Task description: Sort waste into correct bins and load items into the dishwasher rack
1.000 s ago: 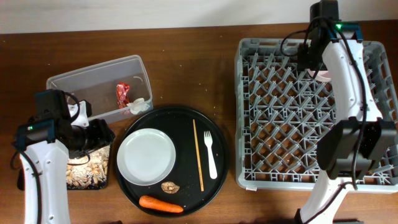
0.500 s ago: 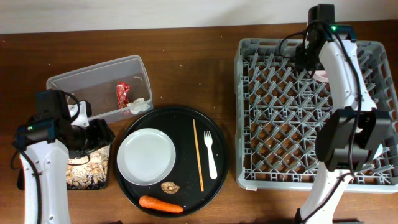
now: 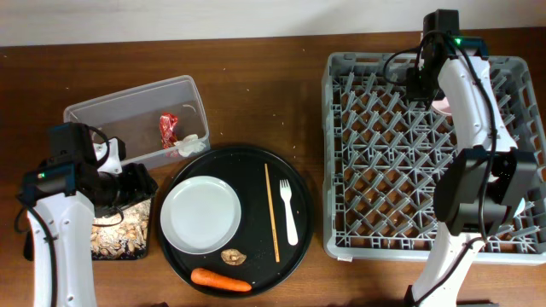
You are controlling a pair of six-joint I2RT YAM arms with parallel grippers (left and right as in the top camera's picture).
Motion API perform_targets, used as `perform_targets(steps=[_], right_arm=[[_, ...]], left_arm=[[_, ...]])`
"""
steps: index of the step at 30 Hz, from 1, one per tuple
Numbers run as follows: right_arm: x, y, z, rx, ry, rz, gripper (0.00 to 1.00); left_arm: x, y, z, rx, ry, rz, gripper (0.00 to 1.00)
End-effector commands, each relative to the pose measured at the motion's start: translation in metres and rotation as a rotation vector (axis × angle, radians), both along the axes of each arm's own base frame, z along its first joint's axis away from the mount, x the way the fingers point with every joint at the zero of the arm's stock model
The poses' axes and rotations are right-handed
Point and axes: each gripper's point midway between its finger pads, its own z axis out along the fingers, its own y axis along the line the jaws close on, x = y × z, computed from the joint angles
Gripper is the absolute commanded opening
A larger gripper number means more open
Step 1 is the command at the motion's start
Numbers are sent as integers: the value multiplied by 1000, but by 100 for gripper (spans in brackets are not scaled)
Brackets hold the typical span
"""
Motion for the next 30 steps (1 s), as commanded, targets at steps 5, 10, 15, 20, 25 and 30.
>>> perform_targets(steps=[5, 10, 15, 20, 25, 30], right_arm=[[-3, 70, 92, 363, -208, 167, 4], [-16, 152, 143, 852, -311, 473, 4], [-48, 182, 216, 1389, -523, 848, 9], [-43, 166, 201, 1470, -543, 814, 14], [-35, 156, 163, 1498, -514, 746, 15], [-32, 136, 133, 1488, -502, 663, 16]], left_arm=[[-2, -2, 0, -16, -1, 6, 61], [-2, -2, 0, -16, 0, 6, 61], [-2, -2, 0, -16, -1, 6, 61], [-2, -2, 0, -15, -1, 6, 61], [-1, -2, 0, -13, -3, 6, 61], [-1, -2, 0, -13, -3, 6, 61]])
